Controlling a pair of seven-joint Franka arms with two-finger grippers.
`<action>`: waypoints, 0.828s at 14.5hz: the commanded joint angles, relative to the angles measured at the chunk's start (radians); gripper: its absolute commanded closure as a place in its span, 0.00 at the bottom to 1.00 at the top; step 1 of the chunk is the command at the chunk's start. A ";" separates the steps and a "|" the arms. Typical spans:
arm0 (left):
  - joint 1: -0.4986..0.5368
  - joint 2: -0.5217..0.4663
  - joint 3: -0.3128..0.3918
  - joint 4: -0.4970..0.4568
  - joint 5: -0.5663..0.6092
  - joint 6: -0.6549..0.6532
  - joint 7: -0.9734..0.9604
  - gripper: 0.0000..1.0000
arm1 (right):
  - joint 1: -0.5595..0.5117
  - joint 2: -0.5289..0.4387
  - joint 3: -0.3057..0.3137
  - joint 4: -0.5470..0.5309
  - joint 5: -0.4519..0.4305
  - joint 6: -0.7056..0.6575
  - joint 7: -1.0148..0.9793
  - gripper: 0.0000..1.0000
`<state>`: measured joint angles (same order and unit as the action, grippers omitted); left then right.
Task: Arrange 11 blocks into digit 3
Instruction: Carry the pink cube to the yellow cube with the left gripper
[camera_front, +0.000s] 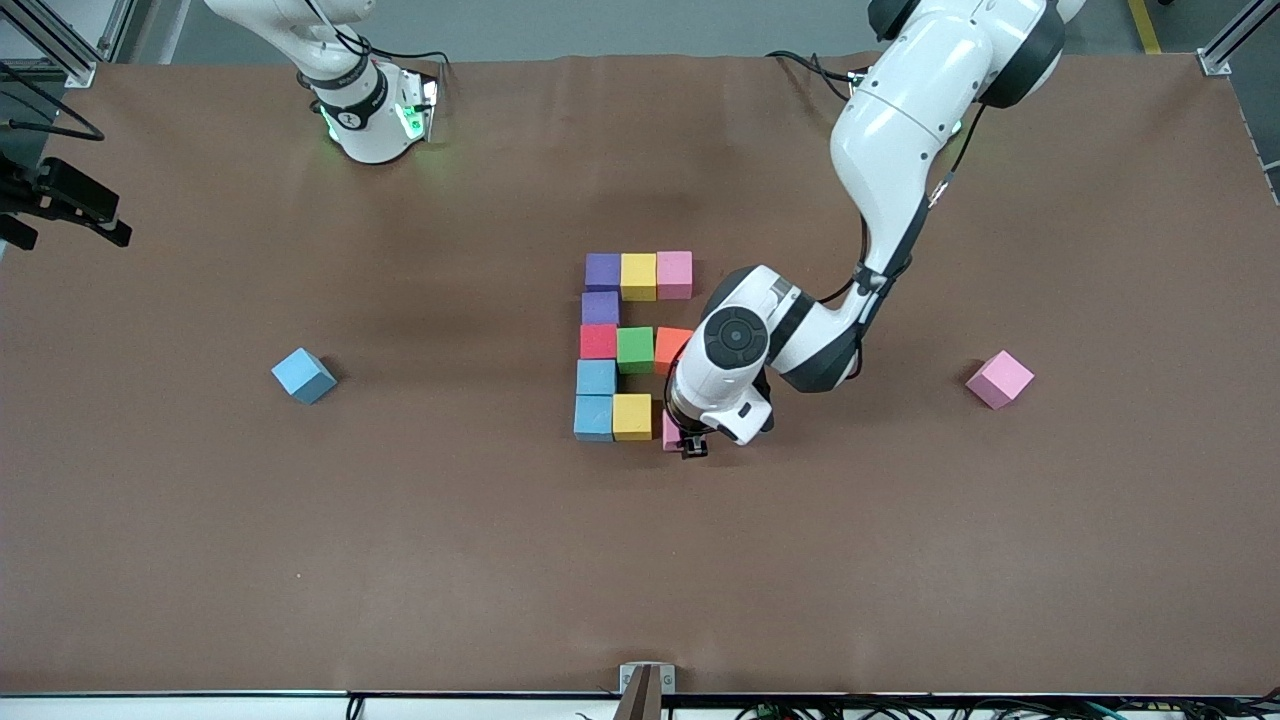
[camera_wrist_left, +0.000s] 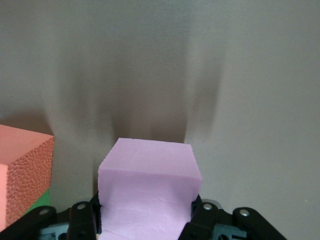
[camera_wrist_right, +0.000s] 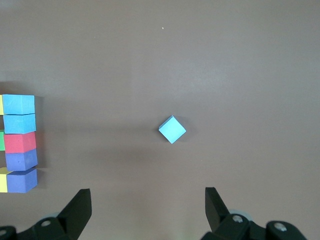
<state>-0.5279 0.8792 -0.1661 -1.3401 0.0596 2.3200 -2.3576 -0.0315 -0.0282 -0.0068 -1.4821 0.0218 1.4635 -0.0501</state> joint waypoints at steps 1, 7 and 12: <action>-0.014 0.014 0.019 0.024 -0.007 -0.005 -0.029 0.96 | -0.004 0.004 0.005 0.011 -0.010 -0.009 -0.005 0.00; -0.038 0.027 0.020 0.029 -0.006 0.016 -0.049 0.96 | 0.004 0.004 0.005 0.011 -0.010 -0.009 -0.005 0.00; -0.050 0.037 0.023 0.030 -0.004 0.038 -0.048 0.96 | 0.002 0.004 0.005 0.011 -0.010 -0.009 -0.005 0.00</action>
<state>-0.5558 0.9013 -0.1611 -1.3369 0.0596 2.3543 -2.3971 -0.0298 -0.0282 -0.0051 -1.4822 0.0218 1.4635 -0.0501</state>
